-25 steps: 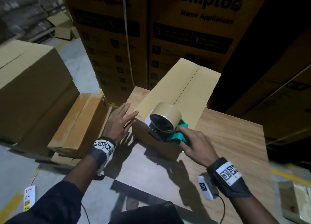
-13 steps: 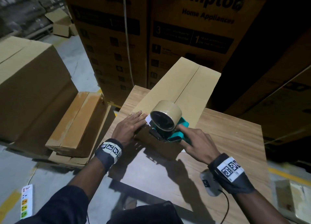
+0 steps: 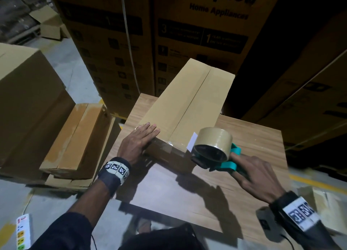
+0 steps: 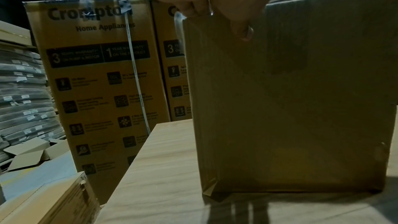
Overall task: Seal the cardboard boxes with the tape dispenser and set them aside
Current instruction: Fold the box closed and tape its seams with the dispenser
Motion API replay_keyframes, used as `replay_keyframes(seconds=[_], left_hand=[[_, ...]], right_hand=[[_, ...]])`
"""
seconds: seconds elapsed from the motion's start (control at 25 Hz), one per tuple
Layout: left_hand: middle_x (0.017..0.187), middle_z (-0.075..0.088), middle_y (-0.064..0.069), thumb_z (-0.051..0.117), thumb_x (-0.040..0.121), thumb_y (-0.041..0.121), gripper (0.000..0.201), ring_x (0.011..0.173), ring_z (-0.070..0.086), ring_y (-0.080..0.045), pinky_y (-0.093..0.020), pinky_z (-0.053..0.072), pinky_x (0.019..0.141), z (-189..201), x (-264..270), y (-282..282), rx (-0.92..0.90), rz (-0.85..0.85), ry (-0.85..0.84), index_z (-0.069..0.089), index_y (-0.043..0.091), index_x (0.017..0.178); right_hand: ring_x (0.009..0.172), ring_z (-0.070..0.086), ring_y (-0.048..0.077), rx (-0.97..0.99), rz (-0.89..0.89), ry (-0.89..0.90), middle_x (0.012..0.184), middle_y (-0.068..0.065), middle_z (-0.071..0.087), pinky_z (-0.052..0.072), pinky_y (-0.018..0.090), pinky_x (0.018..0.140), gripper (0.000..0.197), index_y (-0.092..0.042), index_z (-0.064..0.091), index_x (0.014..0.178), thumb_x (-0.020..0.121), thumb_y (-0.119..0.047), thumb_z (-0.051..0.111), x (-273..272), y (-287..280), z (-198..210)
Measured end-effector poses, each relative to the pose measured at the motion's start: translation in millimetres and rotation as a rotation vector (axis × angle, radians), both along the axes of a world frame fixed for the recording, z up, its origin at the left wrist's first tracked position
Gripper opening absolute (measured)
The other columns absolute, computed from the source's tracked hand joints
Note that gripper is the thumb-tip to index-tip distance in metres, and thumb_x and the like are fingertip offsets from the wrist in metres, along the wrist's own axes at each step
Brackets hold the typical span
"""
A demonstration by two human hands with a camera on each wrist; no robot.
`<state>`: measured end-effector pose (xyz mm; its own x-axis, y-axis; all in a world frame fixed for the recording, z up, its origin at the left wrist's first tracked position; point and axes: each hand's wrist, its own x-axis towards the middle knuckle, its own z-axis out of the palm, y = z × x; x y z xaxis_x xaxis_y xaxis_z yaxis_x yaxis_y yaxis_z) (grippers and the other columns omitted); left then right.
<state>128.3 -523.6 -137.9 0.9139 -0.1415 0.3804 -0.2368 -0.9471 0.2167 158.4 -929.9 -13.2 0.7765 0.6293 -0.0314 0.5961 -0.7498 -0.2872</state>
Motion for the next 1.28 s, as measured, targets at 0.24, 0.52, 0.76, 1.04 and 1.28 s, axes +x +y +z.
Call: replay_keyframes(seconds=[0.24, 0.52, 0.76, 1.04, 1.28], left_hand=[[0.160, 0.042, -0.006, 0.077, 0.087, 0.015, 0.075, 0.150, 0.035, -0.026, -0.049, 0.030, 0.122, -3.6, -4.9, -6.4, 0.019, 0.046, 0.007, 0.044, 0.024, 0.154], [0.143, 0.059, -0.013, 0.081, 0.076, 0.015, 0.070, 0.132, 0.058, -0.026, -0.051, 0.034, 0.113, -8.4, -3.1, -85.2, 0.054, -0.225, -0.072, 0.056, 0.009, 0.141], [0.143, 0.060, -0.012, 0.089, 0.063, -0.001, 0.083, 0.131, 0.060, -0.024, -0.048, 0.033, 0.116, -6.7, -1.2, -92.3, -0.003, -0.230, -0.077, 0.058, 0.005, 0.140], [0.152, 0.052, -0.007, 0.050, 0.104, 0.030, 0.047, 0.140, 0.051, -0.022, -0.039, 0.028, 0.120, -9.5, -0.4, -92.3, -0.029, -0.179, -0.024, 0.051, 0.016, 0.150], [0.153, 0.051, -0.009, 0.049, 0.102, 0.031, 0.051, 0.141, 0.049, -0.024, -0.051, 0.026, 0.118, -10.9, -1.0, -94.9, 0.004, -0.163, -0.012, 0.049, 0.018, 0.151]], right_hand=[[0.068, 0.059, 0.017, 0.002, 0.032, 0.013, 0.091, -0.010, 0.071, 0.051, 0.039, 0.069, 0.049, -0.045, 0.047, 0.125, 0.086, -0.026, 0.068, 0.2, 3.1, -11.6], [0.070, 0.059, 0.014, 0.003, 0.044, 0.003, 0.092, -0.012, 0.070, 0.051, 0.037, 0.074, 0.044, -0.047, 0.046, 0.124, 0.089, -0.028, 0.065, 4.7, 0.9, -18.3], [0.070, 0.057, 0.012, 0.032, 0.039, 0.037, 0.093, -0.013, 0.068, 0.049, 0.037, 0.076, 0.042, -0.046, 0.046, 0.123, 0.090, -0.027, 0.065, 2.5, 0.7, -16.1], [0.071, 0.046, 0.008, 0.113, -0.053, -0.018, 0.083, -0.014, 0.070, 0.029, 0.020, 0.059, 0.064, -0.052, 0.046, 0.128, 0.077, -0.020, 0.068, -14.1, -55.4, 17.7], [0.069, 0.037, 0.002, 0.116, -0.075, -0.060, 0.083, -0.017, 0.068, 0.025, 0.020, 0.058, 0.061, -0.059, 0.047, 0.125, 0.079, -0.024, 0.065, -28.2, -96.2, 20.6]])
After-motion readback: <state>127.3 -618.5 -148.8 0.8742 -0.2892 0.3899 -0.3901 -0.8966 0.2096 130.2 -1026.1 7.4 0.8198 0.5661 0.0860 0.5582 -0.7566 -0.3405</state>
